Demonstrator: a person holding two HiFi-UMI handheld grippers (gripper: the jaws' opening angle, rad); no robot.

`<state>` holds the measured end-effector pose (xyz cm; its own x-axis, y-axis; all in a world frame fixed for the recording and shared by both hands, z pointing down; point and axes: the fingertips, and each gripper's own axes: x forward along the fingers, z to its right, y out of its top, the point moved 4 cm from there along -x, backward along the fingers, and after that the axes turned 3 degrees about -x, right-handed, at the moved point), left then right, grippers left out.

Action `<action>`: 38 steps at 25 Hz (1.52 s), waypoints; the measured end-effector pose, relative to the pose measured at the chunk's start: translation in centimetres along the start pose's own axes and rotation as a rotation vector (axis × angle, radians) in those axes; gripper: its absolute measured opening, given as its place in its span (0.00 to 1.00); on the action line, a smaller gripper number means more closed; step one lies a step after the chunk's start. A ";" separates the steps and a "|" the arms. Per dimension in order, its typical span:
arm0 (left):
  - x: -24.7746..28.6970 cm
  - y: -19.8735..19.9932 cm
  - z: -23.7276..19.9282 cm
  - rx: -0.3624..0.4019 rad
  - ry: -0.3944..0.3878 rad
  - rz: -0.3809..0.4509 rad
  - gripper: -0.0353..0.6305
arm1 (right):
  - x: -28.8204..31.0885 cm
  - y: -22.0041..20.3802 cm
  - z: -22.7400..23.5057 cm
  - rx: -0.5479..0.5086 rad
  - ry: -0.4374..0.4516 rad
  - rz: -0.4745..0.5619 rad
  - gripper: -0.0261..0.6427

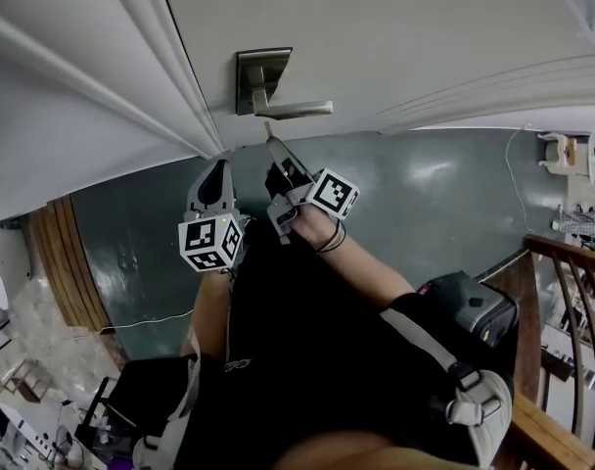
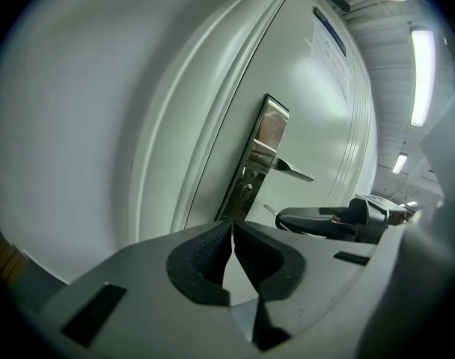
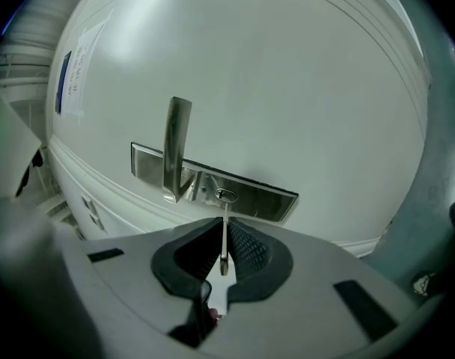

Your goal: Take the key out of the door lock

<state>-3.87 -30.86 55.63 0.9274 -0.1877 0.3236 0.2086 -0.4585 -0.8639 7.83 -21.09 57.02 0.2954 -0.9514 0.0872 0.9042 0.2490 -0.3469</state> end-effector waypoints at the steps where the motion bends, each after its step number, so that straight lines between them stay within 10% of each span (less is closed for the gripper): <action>1: -0.1 0.0 0.3 0.003 0.002 0.000 0.10 | -0.3 0.0 -0.1 -0.004 0.000 -0.007 0.08; 5: -0.8 0.2 1.3 0.008 0.027 0.015 0.10 | -1.2 -0.2 -0.4 -0.123 0.003 -0.087 0.08; 14: -0.8 -1.0 6.0 0.009 0.077 0.029 0.10 | -5.1 2.4 -1.4 -0.934 -0.054 -0.305 0.08; 25: -0.3 -1.6 12.6 0.046 0.057 0.038 0.10 | -9.9 5.3 -2.4 -1.137 -0.031 -0.308 0.08; 38: -0.3 5.6 20.7 0.142 -0.045 0.216 0.10 | -14.1 13.3 -8.8 -1.305 0.009 -0.030 0.08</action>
<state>3.44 -15.35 42.69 0.9675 -0.2274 0.1110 0.0430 -0.2846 -0.9577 12.94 -5.93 42.92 0.2738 -0.9559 0.1062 -0.0557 -0.1260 -0.9905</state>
